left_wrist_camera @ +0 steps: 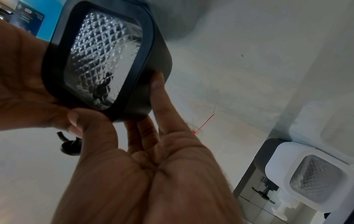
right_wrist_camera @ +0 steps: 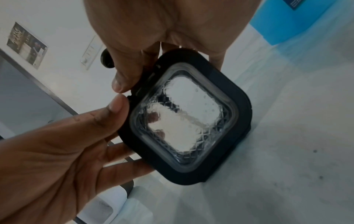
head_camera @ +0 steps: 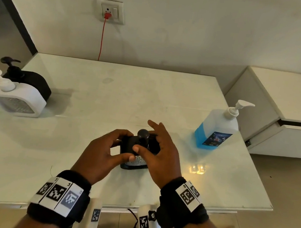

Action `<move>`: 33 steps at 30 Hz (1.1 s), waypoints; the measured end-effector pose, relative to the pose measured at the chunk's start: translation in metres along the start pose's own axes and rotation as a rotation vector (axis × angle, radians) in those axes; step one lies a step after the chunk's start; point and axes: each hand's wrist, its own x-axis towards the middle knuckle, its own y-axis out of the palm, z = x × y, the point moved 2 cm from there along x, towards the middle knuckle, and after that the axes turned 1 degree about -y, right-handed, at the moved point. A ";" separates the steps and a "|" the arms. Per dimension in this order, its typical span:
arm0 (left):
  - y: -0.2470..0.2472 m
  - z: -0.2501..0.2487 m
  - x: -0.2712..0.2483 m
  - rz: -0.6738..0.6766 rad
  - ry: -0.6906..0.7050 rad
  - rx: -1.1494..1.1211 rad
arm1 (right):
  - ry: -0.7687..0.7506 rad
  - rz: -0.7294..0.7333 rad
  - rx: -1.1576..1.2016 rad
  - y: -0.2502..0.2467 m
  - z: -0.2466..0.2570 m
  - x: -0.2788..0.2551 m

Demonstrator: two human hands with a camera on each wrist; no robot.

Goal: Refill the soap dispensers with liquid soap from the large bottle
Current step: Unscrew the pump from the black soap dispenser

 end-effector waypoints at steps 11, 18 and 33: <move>0.001 0.000 0.000 -0.004 0.024 0.005 | 0.012 0.269 -0.077 -0.004 -0.013 0.001; 0.003 0.000 -0.001 -0.035 0.071 -0.005 | -0.008 0.038 -0.057 -0.003 -0.009 0.001; 0.002 0.002 0.000 -0.041 0.081 -0.001 | -0.070 0.061 -0.016 -0.012 -0.003 0.001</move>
